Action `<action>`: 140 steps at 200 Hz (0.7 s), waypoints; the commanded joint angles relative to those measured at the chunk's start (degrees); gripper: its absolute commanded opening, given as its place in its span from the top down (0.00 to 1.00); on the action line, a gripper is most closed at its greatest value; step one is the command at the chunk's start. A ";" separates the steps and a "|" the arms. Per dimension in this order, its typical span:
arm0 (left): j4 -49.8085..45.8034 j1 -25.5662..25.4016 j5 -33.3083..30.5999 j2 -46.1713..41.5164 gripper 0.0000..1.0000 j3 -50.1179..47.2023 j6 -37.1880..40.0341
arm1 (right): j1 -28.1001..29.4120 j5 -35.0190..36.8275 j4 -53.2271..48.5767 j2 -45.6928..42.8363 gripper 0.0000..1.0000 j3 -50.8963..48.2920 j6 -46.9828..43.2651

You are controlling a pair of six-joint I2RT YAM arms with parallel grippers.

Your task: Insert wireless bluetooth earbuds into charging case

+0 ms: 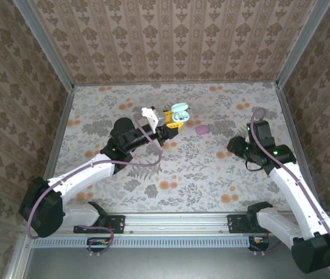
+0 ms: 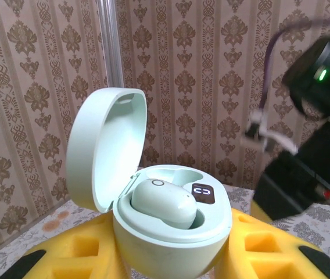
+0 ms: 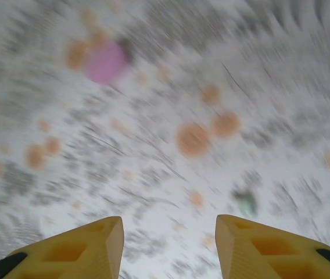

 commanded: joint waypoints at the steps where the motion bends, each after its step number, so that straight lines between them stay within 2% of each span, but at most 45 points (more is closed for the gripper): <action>1: 0.56 -0.46 -0.42 -0.06 0.68 0.19 -0.78 | -1.37 -6.04 -3.61 0.00 0.53 -4.39 2.69; 46: 0.75 -0.55 -0.06 1.14 0.68 1.25 -0.73 | -1.72 -3.22 1.86 4.87 0.55 -10.18 4.02; 82: 0.39 -0.55 -0.66 0.76 0.68 0.76 -0.44 | -4.64 -5.69 5.77 8.15 0.57 -13.05 3.75; 140: 0.39 -0.46 -0.60 1.53 0.68 1.20 0.01 | -6.57 -8.10 9.92 12.41 0.51 -13.50 4.47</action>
